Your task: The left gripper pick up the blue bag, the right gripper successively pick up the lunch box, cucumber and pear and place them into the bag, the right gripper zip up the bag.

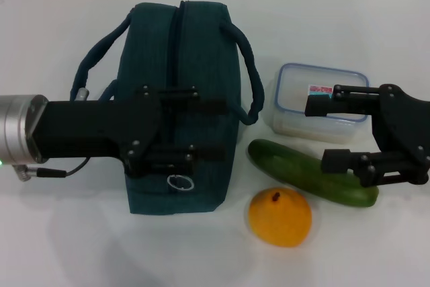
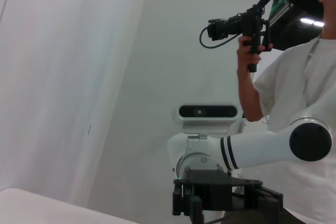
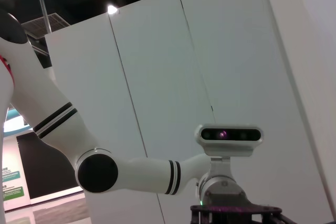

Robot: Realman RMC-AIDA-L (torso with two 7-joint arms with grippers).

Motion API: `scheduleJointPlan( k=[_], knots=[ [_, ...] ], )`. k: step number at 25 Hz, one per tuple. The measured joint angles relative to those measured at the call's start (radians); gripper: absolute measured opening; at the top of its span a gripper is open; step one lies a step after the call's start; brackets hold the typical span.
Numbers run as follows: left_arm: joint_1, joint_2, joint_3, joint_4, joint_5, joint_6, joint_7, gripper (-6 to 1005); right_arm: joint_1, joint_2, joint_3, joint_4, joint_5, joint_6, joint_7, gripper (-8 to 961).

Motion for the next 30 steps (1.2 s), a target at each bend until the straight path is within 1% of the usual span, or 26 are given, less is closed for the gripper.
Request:
scheduleJointPlan(
  k=[13,15,17,19,21,23,26,28,30],
  knots=[
    [0.004,-0.002,-0.006,0.000,-0.008,-0.001,0.013,693,0.000,0.004,0.001,0.000,0.000,0.004,-0.002,784],
    [0.009,-0.005,-0.033,0.000,-0.011,-0.002,0.009,692,0.000,0.005,0.004,0.000,0.000,0.004,-0.006,783],
    [0.014,-0.011,-0.095,0.005,-0.010,-0.002,-0.019,692,0.000,0.005,0.006,0.000,0.000,0.004,-0.008,783],
    [0.013,-0.011,-0.166,0.026,0.007,-0.007,-0.102,691,-0.003,0.005,0.007,0.002,0.000,0.006,-0.009,783],
    [0.009,-0.003,-0.230,0.067,0.041,-0.019,-0.204,691,-0.010,0.003,0.008,0.002,0.000,0.014,-0.010,783],
    [0.008,0.004,-0.288,0.128,0.083,-0.033,-0.300,690,-0.019,0.002,0.009,0.002,0.000,0.032,-0.015,783],
    [0.016,0.005,-0.371,0.256,0.119,-0.046,-0.430,690,-0.025,0.002,0.011,0.006,0.000,0.065,-0.023,783],
    [0.016,0.006,-0.402,0.323,0.146,-0.061,-0.523,689,-0.027,0.002,0.010,0.011,0.000,0.080,-0.024,783],
    [0.012,0.011,-0.412,0.410,0.221,-0.092,-0.659,688,-0.035,0.001,0.009,0.012,0.000,0.088,-0.024,783]
  ],
)
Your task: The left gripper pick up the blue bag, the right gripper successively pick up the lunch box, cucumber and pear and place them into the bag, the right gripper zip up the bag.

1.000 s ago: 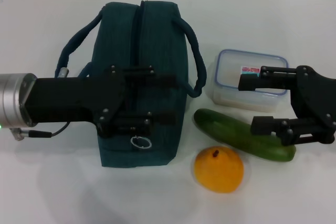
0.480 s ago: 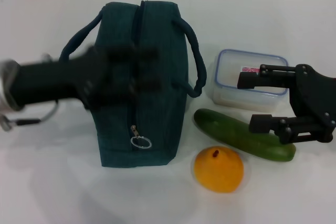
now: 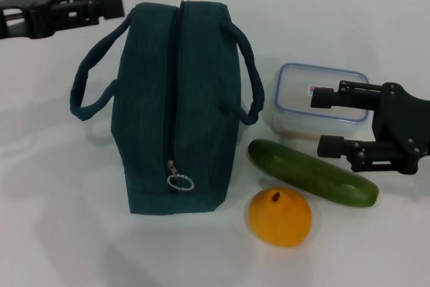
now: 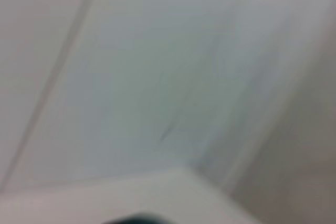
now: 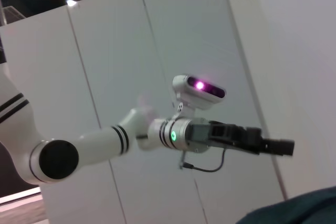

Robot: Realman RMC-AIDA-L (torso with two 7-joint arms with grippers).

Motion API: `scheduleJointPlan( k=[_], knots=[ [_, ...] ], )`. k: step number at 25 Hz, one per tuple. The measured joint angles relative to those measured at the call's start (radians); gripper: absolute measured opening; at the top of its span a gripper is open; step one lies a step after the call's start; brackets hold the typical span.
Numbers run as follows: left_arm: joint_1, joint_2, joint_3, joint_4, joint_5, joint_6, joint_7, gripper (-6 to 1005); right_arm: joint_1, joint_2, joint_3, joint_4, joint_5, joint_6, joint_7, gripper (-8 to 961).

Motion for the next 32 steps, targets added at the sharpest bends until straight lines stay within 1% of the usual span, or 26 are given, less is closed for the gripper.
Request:
scheduleJointPlan(
  k=[2,5,8,10,18,23,27,32],
  knots=[
    [-0.008,0.002,0.001,0.074,0.103,-0.020,-0.122,688,-0.010,0.001,0.000,-0.002,0.000,0.004,-0.005,783],
    [-0.021,-0.003,0.014,0.152,0.230,-0.026,-0.260,686,-0.016,0.001,0.001,0.000,0.000,0.006,-0.014,783],
    [-0.048,-0.011,0.051,0.188,0.341,-0.027,-0.359,685,-0.024,0.000,0.002,0.001,0.000,0.013,-0.022,783],
    [-0.068,-0.016,0.077,0.190,0.380,-0.027,-0.398,685,-0.028,0.001,0.002,0.001,0.000,0.017,-0.026,783],
    [-0.153,-0.026,0.149,0.192,0.463,-0.027,-0.486,647,-0.041,0.002,0.002,0.001,0.000,0.025,-0.038,782],
    [-0.186,-0.020,0.172,0.191,0.485,-0.027,-0.511,617,-0.053,0.003,0.001,0.001,0.001,0.030,-0.043,782],
    [-0.192,-0.018,0.173,0.190,0.492,-0.027,-0.512,592,-0.057,0.002,0.001,0.000,0.006,0.031,-0.049,782],
    [-0.194,-0.001,0.167,0.191,0.485,-0.028,-0.487,561,-0.059,0.003,0.001,0.001,0.007,0.036,-0.049,782]
  ],
)
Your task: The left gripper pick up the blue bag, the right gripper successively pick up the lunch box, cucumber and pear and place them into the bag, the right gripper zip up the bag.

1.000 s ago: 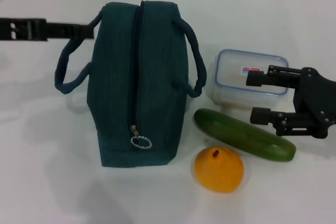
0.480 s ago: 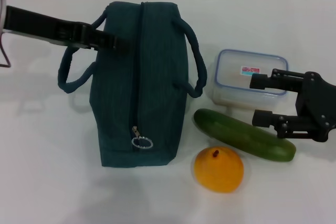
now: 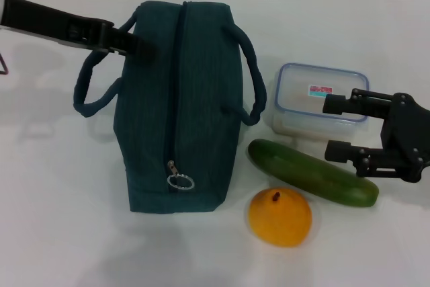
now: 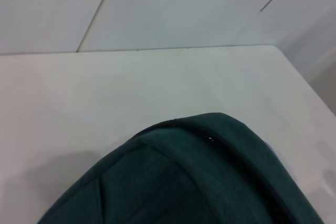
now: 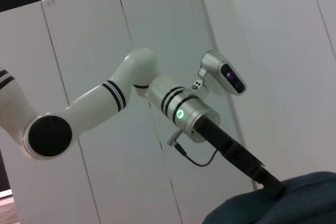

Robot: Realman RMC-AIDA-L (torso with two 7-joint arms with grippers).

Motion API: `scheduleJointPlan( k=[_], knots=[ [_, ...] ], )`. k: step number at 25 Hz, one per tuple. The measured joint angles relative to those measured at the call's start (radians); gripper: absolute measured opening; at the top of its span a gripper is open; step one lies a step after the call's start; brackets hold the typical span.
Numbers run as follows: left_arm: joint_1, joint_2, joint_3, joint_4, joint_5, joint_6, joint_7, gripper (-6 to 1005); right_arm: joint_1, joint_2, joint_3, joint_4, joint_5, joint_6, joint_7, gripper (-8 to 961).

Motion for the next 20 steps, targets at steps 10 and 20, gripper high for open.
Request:
scheduleJointPlan(
  k=[10,20],
  knots=[
    [0.001,0.005,-0.001,-0.008,-0.002,-0.001,0.013,256,0.000,0.004,0.000,0.000,0.001,0.009,0.000,781],
    [-0.001,0.006,0.003,-0.018,0.003,-0.001,0.013,41,-0.001,0.008,0.003,0.002,0.007,0.009,0.002,781]
  ],
)
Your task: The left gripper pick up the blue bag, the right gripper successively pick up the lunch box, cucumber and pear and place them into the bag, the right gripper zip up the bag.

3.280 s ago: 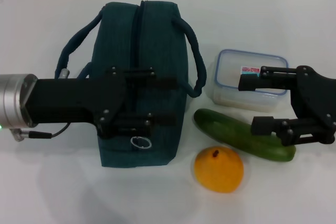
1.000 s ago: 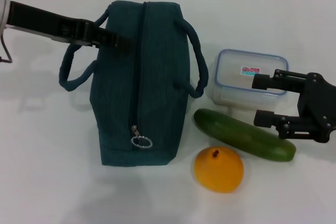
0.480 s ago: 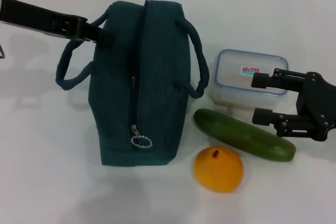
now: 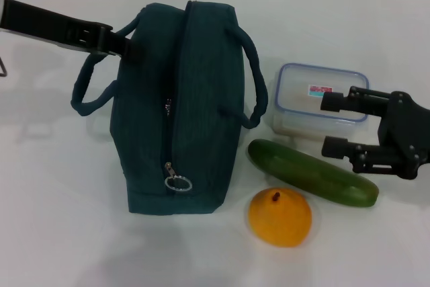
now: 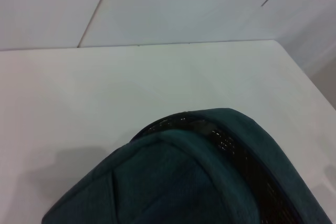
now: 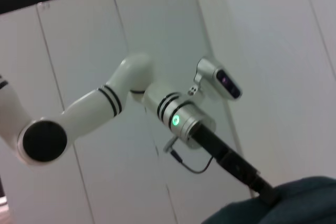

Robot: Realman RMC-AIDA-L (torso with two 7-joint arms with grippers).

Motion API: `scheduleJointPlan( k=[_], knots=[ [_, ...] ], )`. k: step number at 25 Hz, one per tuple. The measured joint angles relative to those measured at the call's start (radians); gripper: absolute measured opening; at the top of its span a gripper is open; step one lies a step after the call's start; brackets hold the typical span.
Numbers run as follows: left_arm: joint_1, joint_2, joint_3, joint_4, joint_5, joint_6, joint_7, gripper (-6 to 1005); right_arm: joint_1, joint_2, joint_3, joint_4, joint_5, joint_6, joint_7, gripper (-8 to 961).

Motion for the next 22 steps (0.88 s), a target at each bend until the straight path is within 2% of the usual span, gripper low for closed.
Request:
scheduleJointPlan(
  k=[3,6,13,17,22],
  knots=[
    [0.000,0.000,-0.004,-0.007,0.000,0.000,-0.002,44,-0.007,0.017,0.044,0.028,0.052,-0.003,0.002,781],
    [0.000,0.000,-0.004,-0.016,-0.002,0.000,-0.004,47,-0.016,0.033,0.123,0.124,0.175,0.004,0.003,781],
    [0.002,-0.005,-0.006,-0.040,-0.006,0.000,0.000,48,-0.039,0.037,0.152,0.368,0.469,0.102,0.004,781],
    [0.007,-0.016,-0.006,-0.046,-0.007,-0.023,0.006,48,-0.043,0.041,0.153,0.520,0.615,0.147,0.006,781],
    [0.009,-0.023,-0.006,-0.050,-0.022,-0.036,0.022,49,-0.042,0.041,0.162,0.635,0.679,0.195,0.047,780]
  ],
)
